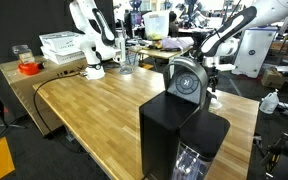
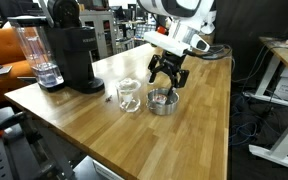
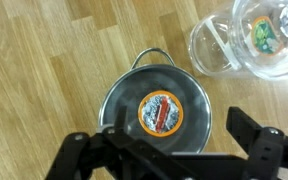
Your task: Pick the lid on the table, put it on the jar, then put one cup in the pot and another cup inside the coffee maker
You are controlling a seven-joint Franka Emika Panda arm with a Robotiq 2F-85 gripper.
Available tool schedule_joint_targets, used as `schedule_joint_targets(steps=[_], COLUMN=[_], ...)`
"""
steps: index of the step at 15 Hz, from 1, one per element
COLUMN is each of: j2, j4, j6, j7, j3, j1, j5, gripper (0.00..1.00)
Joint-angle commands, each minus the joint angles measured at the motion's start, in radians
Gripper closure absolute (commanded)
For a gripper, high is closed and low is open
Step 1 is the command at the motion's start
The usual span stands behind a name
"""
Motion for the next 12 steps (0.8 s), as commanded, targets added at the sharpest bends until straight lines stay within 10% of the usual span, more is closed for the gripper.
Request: schedule_joint_targets(steps=[1,12], j2=[0.003,-0.006], j4=[0.025,0.014], j6=[-0.038,-0.01], j7=[-0.012,0.003], j3=[0.014,0.007], j1=[-0.018,0.006], j5=[0.019,-0.003], gripper=[0.0,0.0])
